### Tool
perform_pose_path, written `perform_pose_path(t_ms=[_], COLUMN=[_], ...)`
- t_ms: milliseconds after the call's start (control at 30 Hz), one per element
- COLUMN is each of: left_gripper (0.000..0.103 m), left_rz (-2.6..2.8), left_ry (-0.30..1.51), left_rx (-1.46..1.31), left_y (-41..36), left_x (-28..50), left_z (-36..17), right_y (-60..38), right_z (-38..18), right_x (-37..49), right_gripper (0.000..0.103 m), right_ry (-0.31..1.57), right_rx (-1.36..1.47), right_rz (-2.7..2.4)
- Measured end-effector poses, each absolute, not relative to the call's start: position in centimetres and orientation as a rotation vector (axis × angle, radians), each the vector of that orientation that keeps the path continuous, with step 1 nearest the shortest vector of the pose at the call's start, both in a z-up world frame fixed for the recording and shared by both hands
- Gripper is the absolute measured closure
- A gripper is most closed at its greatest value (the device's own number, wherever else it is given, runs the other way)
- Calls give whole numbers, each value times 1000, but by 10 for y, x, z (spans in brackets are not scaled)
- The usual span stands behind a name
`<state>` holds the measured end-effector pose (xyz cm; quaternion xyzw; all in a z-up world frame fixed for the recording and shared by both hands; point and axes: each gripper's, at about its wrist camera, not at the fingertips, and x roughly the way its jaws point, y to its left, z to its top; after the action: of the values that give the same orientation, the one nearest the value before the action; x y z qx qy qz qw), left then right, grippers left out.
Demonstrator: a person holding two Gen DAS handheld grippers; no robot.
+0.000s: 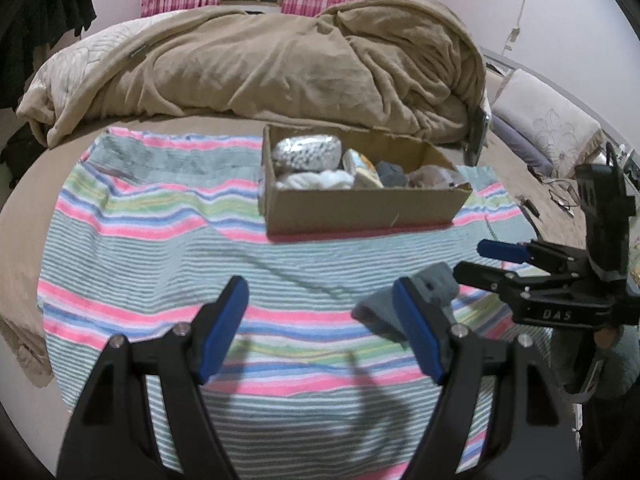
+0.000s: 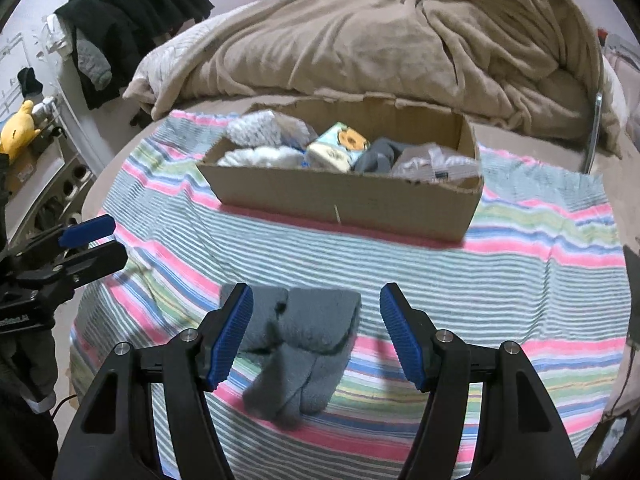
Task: Organize objects
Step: 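Lower the right tool onto the grey knitted mitten and close on it, then lift the grey mitten with the right tool and carry it over the box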
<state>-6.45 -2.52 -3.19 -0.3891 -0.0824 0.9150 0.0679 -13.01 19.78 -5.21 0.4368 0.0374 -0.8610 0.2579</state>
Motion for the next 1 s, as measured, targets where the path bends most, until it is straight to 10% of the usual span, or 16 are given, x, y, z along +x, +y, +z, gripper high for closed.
perform_pose_path(t_ms=[733, 1000], left_gripper=[27, 27], left_rz=[2704, 2708], left_ry=[-262, -264], left_rx=[-1273, -1278], left_y=[-22, -23], left_x=[-71, -70], left_z=[-61, -61], right_y=[172, 158], right_z=[-95, -88], right_x=[-142, -125], right_gripper=[34, 59], right_ry=[195, 332], right_rx=[1312, 1195], right_rz=[-2222, -2234])
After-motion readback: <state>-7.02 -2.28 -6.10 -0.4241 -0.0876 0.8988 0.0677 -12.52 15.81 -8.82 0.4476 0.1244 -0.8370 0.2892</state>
